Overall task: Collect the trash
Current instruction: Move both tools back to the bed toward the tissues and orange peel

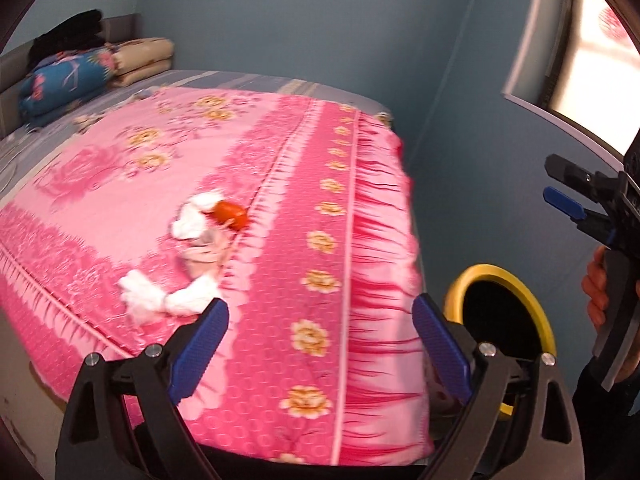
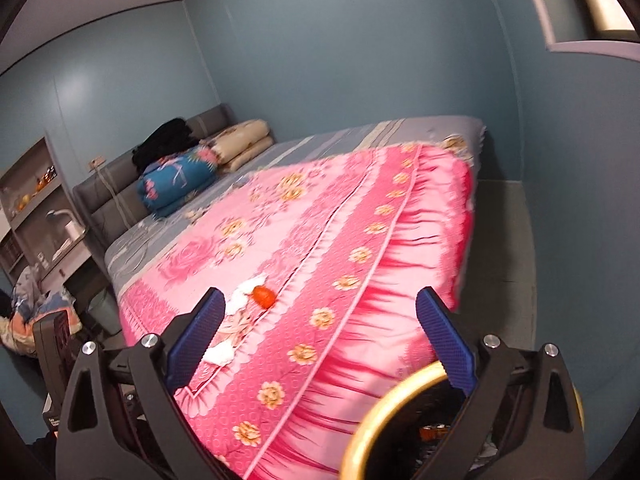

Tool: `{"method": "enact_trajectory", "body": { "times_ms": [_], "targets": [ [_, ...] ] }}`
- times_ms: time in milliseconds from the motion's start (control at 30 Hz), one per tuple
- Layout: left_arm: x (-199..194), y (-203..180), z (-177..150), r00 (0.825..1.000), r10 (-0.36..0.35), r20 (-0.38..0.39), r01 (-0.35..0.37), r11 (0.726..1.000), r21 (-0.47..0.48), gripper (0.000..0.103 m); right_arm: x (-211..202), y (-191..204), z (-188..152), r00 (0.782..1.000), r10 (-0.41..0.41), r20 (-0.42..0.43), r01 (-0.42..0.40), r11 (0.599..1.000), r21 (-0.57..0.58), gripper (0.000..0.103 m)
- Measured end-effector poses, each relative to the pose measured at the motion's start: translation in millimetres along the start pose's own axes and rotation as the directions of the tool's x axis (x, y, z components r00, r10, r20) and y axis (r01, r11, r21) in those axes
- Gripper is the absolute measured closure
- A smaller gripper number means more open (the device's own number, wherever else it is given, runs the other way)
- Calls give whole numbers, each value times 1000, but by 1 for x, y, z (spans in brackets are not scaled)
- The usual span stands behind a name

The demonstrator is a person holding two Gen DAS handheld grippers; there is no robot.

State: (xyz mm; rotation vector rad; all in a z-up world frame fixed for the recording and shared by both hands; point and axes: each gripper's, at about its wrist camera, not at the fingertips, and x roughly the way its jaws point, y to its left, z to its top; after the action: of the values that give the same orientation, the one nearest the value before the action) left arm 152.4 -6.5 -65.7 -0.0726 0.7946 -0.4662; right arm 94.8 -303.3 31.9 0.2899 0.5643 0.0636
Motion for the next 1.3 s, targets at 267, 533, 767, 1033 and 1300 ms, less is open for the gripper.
{"method": "enact_trajectory", "body": {
  "times_ms": [267,533,767,1033,1300],
  "targets": [
    [7,74,-4,996,87,-20,-89,987,-135,14,71,53,7,997,31,-66,-38,993,-111,11],
    [25,128,-5,984,167,-56,-175,966,-190,14,160,90,8,984,31,-178,-63,982,-177,11],
    [55,164,-5,977,185,-105,-204,954,-221,14,237,111,3,960,33,-277,-93,974,-206,11],
    [96,196,-6,973,167,-158,-203,946,-253,14,324,130,-14,927,-29,-373,-72,964,-255,11],
    [123,202,0,974,144,-175,-183,955,-233,22,403,139,-36,888,-111,-445,-34,952,-305,17]
  ]
}}
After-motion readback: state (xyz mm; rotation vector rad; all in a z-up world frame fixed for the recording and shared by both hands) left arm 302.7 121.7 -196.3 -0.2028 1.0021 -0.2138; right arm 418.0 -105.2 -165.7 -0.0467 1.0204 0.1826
